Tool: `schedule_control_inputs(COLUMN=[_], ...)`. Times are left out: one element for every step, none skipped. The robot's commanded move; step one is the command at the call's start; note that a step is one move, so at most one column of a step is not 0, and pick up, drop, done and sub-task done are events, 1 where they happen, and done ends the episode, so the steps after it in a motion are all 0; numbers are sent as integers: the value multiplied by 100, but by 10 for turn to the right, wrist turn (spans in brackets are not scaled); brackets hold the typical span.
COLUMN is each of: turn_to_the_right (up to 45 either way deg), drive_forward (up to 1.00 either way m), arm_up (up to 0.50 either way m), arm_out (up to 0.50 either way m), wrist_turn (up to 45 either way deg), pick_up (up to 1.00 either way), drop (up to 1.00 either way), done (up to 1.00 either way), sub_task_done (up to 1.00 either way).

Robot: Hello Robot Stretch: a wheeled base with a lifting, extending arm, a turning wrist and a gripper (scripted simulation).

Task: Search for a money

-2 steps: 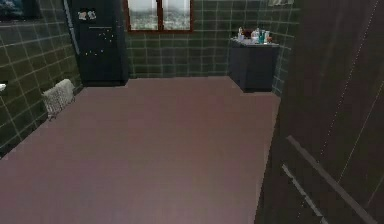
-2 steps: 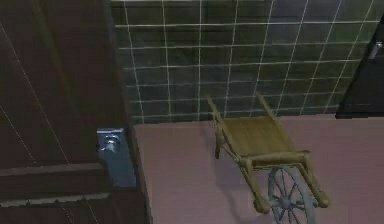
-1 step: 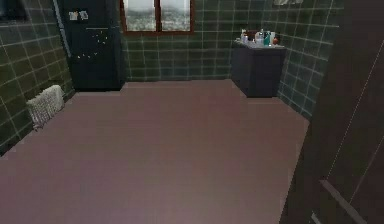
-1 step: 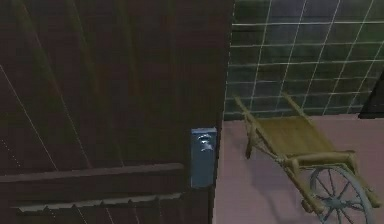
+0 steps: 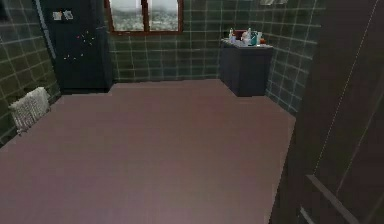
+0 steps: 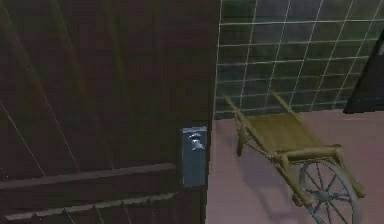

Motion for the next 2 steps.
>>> schedule_control_inputs(turn_to_the_right=[0, 0], drive_forward=[100, 100], arm_up=[0, 0], arm_out=[0, 0], wrist_turn=[0, 0], pick_up=[0, 0], drop=[0, 0], done=[0, 0], sub_task_done=[0, 0])
